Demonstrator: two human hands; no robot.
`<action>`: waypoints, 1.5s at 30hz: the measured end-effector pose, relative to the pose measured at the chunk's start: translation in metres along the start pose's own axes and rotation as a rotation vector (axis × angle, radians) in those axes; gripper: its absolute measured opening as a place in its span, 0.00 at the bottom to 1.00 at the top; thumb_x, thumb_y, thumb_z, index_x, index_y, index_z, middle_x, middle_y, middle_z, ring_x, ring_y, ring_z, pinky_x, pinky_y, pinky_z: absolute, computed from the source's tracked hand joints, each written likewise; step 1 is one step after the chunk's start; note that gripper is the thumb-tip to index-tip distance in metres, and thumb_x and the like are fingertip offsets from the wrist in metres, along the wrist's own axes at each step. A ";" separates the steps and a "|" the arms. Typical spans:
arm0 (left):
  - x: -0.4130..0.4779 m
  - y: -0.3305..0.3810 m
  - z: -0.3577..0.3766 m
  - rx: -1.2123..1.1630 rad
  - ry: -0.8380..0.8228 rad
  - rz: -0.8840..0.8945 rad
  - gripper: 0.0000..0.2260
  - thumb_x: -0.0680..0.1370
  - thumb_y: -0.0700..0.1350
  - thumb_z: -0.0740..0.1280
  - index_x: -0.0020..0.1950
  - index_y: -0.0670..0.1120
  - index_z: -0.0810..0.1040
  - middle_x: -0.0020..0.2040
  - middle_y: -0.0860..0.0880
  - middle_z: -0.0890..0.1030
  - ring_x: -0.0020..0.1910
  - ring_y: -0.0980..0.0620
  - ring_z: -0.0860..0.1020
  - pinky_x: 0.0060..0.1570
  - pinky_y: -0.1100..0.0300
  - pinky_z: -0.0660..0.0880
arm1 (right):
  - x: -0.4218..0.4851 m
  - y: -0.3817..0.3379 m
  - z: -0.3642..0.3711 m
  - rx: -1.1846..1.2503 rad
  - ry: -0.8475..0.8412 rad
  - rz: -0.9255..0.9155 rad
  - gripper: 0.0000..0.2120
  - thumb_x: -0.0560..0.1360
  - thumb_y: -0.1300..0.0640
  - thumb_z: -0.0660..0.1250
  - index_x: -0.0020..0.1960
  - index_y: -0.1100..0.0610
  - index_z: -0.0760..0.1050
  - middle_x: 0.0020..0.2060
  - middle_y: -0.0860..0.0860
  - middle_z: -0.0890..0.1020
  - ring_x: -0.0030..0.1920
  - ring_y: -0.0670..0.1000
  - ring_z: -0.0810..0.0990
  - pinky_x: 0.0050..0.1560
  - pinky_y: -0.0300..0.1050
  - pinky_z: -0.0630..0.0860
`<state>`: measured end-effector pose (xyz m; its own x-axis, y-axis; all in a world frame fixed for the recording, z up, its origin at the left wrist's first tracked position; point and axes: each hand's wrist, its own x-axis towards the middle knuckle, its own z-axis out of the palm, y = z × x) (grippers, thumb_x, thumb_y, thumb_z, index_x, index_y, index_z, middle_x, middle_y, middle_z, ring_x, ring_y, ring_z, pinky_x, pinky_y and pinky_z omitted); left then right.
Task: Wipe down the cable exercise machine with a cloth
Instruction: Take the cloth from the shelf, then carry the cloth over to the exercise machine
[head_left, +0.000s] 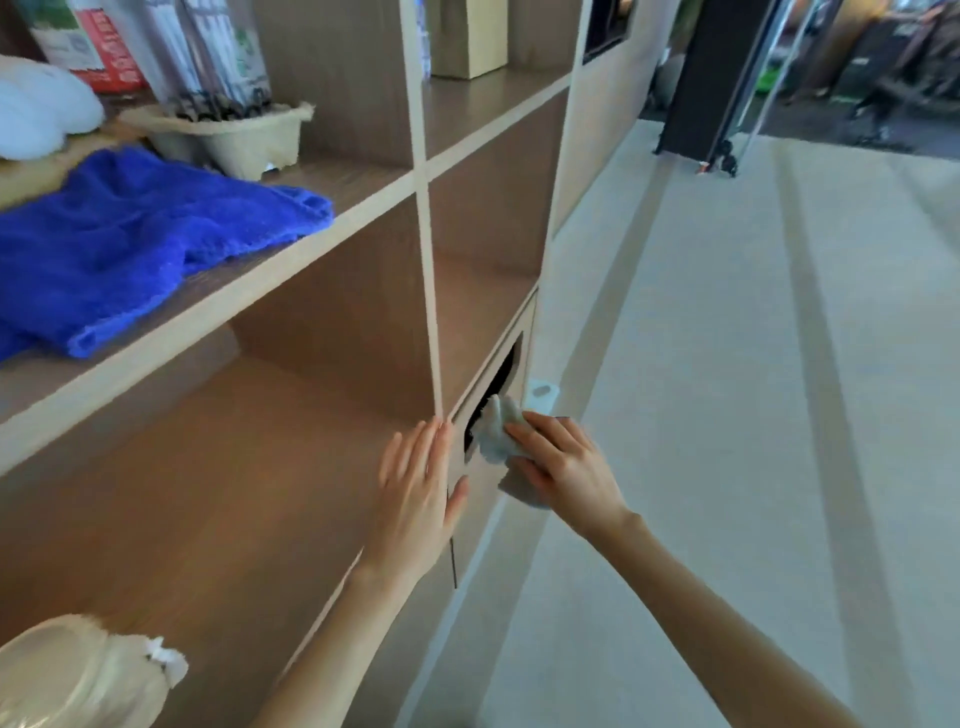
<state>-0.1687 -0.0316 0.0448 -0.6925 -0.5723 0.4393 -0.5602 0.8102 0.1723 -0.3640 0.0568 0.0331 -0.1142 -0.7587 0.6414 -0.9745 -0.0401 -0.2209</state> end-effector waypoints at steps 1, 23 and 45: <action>0.007 0.011 0.004 -0.022 -0.008 0.036 0.25 0.79 0.52 0.57 0.70 0.37 0.71 0.67 0.41 0.75 0.66 0.43 0.73 0.68 0.46 0.63 | -0.009 0.008 -0.011 -0.037 0.019 0.043 0.16 0.75 0.53 0.65 0.59 0.58 0.80 0.55 0.57 0.81 0.48 0.59 0.80 0.46 0.54 0.79; 0.209 0.282 0.126 -0.280 -0.035 0.477 0.26 0.80 0.54 0.55 0.69 0.37 0.70 0.65 0.40 0.77 0.64 0.42 0.75 0.67 0.47 0.64 | -0.098 0.242 -0.214 -0.454 0.324 0.414 0.15 0.75 0.53 0.66 0.59 0.58 0.78 0.55 0.56 0.81 0.48 0.60 0.78 0.47 0.55 0.77; 0.534 0.535 0.333 -0.252 0.034 0.481 0.26 0.78 0.54 0.55 0.66 0.36 0.73 0.62 0.40 0.78 0.62 0.41 0.77 0.62 0.45 0.73 | -0.035 0.694 -0.295 -0.426 0.371 0.437 0.14 0.71 0.59 0.72 0.56 0.59 0.80 0.55 0.55 0.81 0.50 0.59 0.77 0.50 0.55 0.76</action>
<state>-0.9900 0.0540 0.0779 -0.8263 -0.1285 0.5484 -0.0544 0.9873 0.1494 -1.0934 0.2473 0.0737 -0.4959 -0.3734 0.7840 -0.8069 0.5318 -0.2571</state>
